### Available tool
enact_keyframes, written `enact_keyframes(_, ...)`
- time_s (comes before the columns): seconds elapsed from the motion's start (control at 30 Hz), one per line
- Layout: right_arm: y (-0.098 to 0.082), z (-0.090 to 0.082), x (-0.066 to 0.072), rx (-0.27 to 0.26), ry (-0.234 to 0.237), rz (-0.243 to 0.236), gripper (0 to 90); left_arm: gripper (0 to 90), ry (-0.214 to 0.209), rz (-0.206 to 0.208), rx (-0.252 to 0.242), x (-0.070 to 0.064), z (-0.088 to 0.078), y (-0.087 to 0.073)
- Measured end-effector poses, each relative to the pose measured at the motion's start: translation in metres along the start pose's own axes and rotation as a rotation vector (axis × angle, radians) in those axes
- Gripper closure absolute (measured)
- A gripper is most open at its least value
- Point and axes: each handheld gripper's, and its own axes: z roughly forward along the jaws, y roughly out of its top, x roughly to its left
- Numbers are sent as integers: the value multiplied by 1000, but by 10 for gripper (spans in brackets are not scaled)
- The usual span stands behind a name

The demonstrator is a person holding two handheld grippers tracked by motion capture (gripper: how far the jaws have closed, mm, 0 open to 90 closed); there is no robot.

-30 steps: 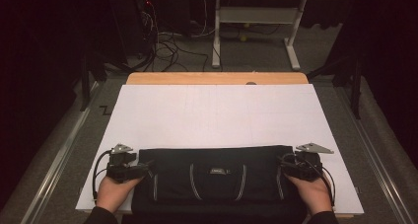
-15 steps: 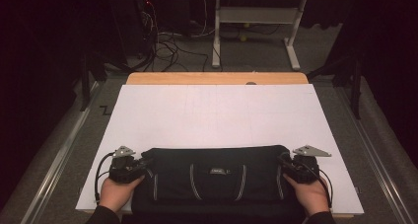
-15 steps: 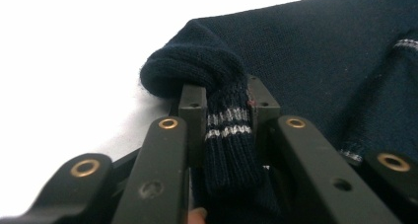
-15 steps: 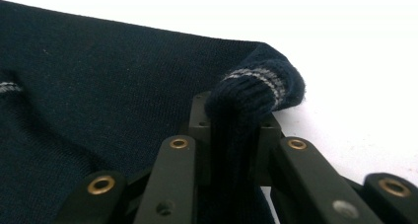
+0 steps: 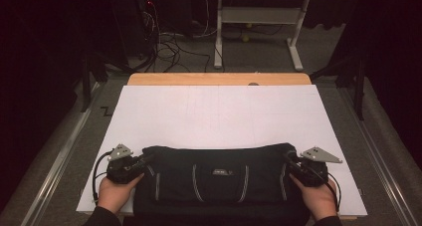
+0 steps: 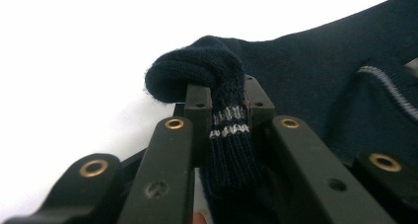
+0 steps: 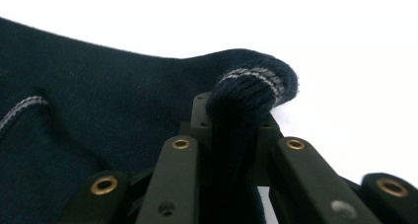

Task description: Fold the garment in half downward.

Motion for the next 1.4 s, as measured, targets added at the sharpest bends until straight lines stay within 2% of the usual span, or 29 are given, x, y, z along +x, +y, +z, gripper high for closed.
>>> enact_keyframes(0.27,17,13,-7,0,-39,-44,788,758,46,38,8,2,15,18)
enact_keyframes(0.33,20,16,-8,3,-45,-40,788,759,56,43,17,5,19,22)
enact_keyframes(0.43,24,20,-11,1,-52,-42,788,761,62,24,8,10,24,28)
enact_keyframes(0.53,30,23,-13,-9,-64,-46,788,761,89,24,-8,11,29,36)
enact_keyframes(0.8,42,31,-23,-19,-78,-30,787,762,117,24,-14,17,42,51)
enact_keyframes(1.0,50,38,-27,-33,-97,-25,788,766,142,30,-28,22,49,69)
enact_keyframes(1.1,56,41,-31,-35,-109,-32,788,767,168,48,-29,25,53,81)
enact_keyframes(1.17,61,43,-34,-40,-116,-36,787,770,188,42,-48,29,54,90)
enact_keyframes(1.23,68,45,-35,-47,-122,-45,787,771,184,11,-66,34,53,100)
enact_keyframes(1.4,88,50,-35,-67,-151,-83,787,772,199,30,-69,34,56,115)
